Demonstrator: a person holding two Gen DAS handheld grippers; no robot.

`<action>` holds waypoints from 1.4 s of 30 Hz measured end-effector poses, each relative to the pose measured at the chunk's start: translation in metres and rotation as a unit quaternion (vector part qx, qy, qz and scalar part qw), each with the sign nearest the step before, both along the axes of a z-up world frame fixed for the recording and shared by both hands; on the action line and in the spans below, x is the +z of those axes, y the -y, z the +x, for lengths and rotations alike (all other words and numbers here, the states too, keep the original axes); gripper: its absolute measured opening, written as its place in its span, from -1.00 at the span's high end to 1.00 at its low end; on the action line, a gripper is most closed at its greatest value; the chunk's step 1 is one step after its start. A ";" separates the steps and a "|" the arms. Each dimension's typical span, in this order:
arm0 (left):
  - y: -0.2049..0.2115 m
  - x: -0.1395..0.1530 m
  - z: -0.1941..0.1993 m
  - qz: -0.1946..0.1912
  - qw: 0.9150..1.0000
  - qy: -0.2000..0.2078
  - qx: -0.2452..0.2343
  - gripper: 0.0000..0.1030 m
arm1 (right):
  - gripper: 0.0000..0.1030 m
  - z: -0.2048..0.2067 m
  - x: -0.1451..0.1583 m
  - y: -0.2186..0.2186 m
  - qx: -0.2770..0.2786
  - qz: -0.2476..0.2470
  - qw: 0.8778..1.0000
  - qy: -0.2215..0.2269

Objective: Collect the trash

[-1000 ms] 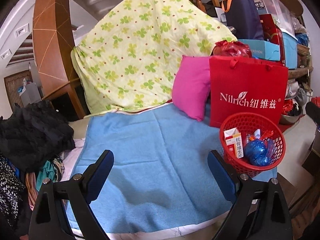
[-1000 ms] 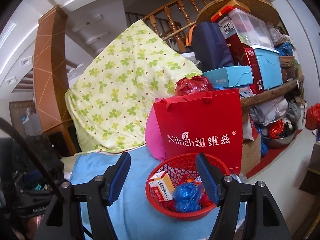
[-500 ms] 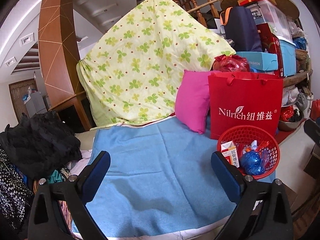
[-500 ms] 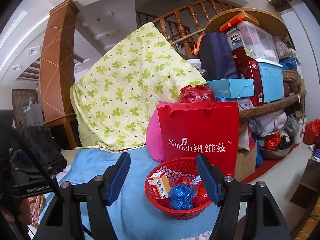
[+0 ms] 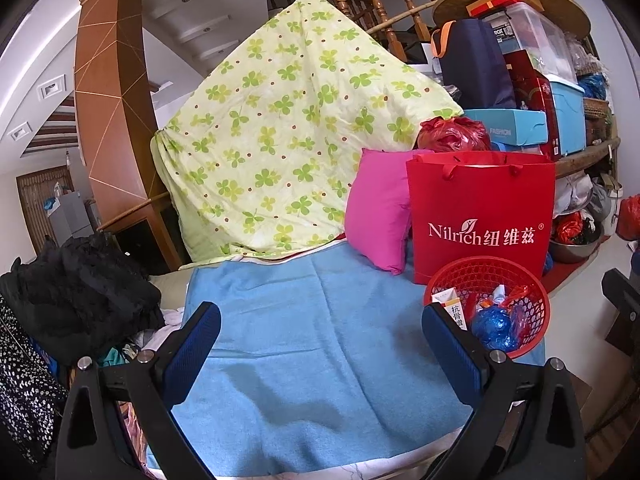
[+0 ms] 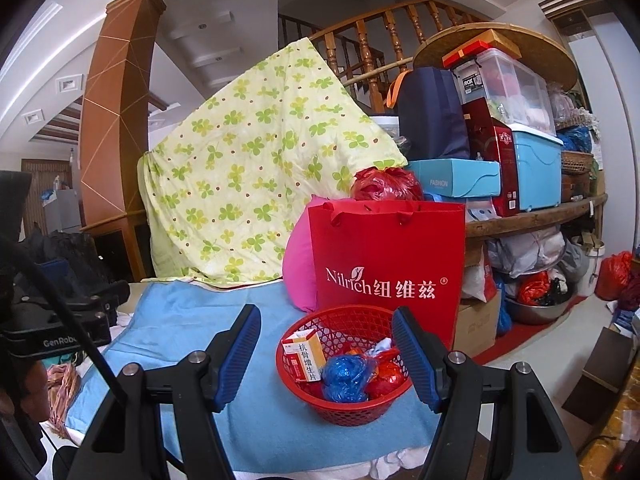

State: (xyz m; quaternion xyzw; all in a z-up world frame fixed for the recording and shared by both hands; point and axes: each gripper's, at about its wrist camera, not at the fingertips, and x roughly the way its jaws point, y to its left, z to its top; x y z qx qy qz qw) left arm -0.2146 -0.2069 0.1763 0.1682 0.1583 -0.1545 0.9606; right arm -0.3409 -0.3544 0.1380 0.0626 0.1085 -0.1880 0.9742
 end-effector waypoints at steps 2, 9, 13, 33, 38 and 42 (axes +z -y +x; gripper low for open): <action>0.000 0.000 -0.003 0.002 1.000 0.002 -0.001 -0.95 | -0.44 -0.002 0.001 -0.001 0.001 -0.003 1.000 0.001; -0.001 0.000 -0.010 0.002 1.000 0.003 -0.008 -0.95 | -0.45 -0.003 0.006 -0.011 0.004 -0.019 1.000 -0.004; -0.002 0.002 -0.014 0.001 1.000 0.007 -0.007 -0.95 | -0.45 -0.006 0.009 -0.015 -0.001 -0.024 1.000 -0.004; -0.005 0.010 -0.025 -0.003 1.000 0.020 -0.010 -0.95 | -0.46 -0.018 0.016 -0.016 -0.007 -0.024 1.000 -0.013; -0.005 0.017 -0.032 0.001 0.999 0.032 -0.007 -0.95 | -0.46 -0.023 0.017 -0.013 -0.011 -0.023 1.000 -0.016; -0.005 0.018 -0.034 0.003 0.999 0.035 -0.007 -0.95 | -0.46 -0.025 0.017 -0.013 -0.011 -0.022 1.000 -0.018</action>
